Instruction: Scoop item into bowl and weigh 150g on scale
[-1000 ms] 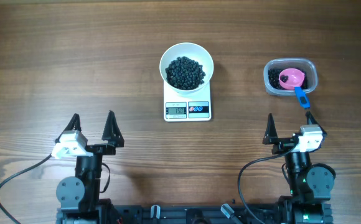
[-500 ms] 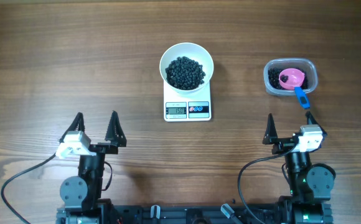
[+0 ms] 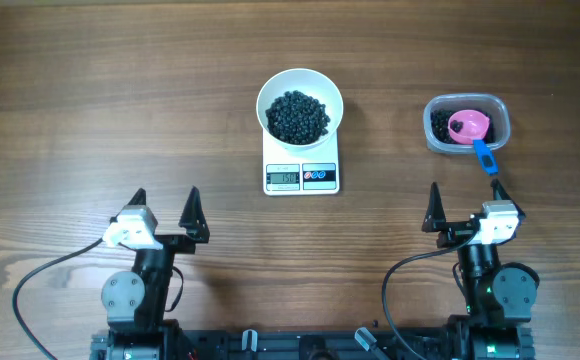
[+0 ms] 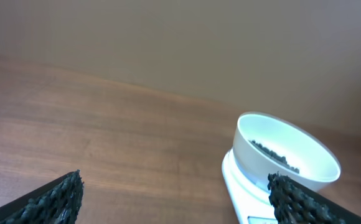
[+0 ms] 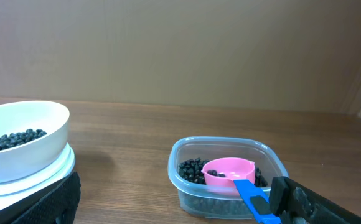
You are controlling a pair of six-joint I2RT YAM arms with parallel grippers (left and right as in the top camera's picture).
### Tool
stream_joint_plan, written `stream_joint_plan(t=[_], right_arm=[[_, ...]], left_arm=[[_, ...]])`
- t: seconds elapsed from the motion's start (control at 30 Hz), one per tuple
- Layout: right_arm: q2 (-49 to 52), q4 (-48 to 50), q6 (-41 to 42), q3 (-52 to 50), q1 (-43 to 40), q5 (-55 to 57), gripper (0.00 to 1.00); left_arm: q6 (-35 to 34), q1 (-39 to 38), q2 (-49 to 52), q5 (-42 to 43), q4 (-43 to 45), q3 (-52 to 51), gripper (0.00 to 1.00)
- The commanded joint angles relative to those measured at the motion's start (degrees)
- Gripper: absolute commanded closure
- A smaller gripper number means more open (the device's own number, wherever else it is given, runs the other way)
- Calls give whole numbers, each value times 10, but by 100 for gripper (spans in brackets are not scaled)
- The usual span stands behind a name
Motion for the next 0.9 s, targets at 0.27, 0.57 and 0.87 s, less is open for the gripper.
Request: stream_joint_plan(t=[0.27, 0.57, 0.87], right_arm=[[-4, 1, -7, -1, 4, 4, 0], [-4, 1, -7, -1, 4, 4, 0], [-4, 1, -7, -1, 4, 4, 0]], left_arm=[[81, 3, -6, 37, -2, -5, 0], [100, 3, -6, -28, -7, -5, 0], [105, 6, -6, -51, -10, -5, 0]])
